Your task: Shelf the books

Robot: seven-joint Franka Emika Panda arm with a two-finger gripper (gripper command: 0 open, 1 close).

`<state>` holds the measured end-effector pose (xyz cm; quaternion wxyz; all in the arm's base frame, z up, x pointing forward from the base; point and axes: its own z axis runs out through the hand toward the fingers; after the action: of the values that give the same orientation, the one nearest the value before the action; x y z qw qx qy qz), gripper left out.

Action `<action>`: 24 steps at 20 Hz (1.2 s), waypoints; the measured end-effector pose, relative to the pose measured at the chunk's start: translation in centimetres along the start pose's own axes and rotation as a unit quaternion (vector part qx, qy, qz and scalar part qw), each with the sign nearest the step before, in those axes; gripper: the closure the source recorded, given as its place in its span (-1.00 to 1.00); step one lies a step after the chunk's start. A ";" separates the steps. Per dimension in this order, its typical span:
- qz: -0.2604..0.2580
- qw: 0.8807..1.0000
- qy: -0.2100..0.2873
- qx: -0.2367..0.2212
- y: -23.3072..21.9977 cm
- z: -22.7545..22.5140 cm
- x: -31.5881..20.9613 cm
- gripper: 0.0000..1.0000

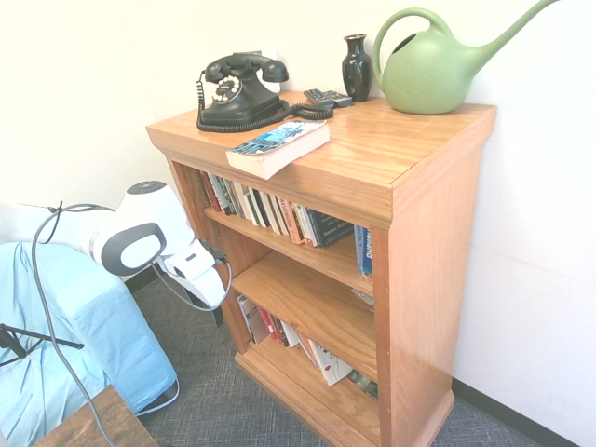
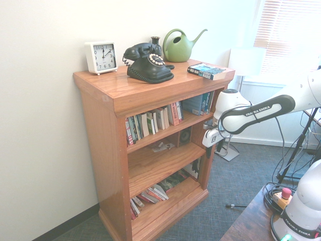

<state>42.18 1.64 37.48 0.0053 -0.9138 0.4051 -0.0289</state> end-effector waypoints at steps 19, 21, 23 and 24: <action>0.028 0.979 0.187 -0.080 5.0 -14.2 1.6 -1.00; 0.026 0.969 0.225 -0.103 5.3 -17.2 1.8 -1.00; 0.022 0.957 0.260 -0.130 5.3 -19.4 2.0 -1.00; 0.021 0.950 0.278 -0.143 5.1 -20.3 2.1 -1.00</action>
<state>38.61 -3.05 57.65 -0.2379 -0.8520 0.4095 -0.2230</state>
